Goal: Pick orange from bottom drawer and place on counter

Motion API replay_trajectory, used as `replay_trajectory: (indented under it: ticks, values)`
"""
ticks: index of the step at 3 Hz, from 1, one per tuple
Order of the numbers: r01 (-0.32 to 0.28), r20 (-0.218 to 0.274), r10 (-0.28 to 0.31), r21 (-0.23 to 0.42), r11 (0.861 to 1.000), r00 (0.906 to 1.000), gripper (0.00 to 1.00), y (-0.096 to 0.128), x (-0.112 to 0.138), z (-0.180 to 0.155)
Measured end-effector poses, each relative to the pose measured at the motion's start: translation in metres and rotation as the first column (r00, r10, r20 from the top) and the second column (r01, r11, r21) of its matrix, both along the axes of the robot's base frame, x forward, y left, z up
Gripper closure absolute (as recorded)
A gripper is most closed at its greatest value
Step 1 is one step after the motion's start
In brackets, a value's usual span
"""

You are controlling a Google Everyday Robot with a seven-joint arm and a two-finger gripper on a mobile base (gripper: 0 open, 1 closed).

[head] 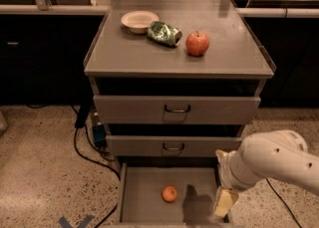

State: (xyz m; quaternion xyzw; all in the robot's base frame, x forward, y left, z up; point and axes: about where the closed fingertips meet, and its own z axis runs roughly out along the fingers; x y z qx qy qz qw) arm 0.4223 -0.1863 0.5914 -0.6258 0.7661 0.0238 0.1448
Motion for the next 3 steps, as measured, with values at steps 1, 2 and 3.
replay_trajectory:
  ticks: [1,2,3]
  values:
    - [-0.009,-0.038,0.009,0.015,1.0,0.9992,0.0,0.011,0.006,-0.053]
    - [-0.009,-0.038,0.009,0.016,1.0,0.9993,0.0,0.011,0.006,-0.054]
    - [-0.012,-0.033,0.014,0.034,0.999,0.9994,0.0,0.014,0.012,-0.102]
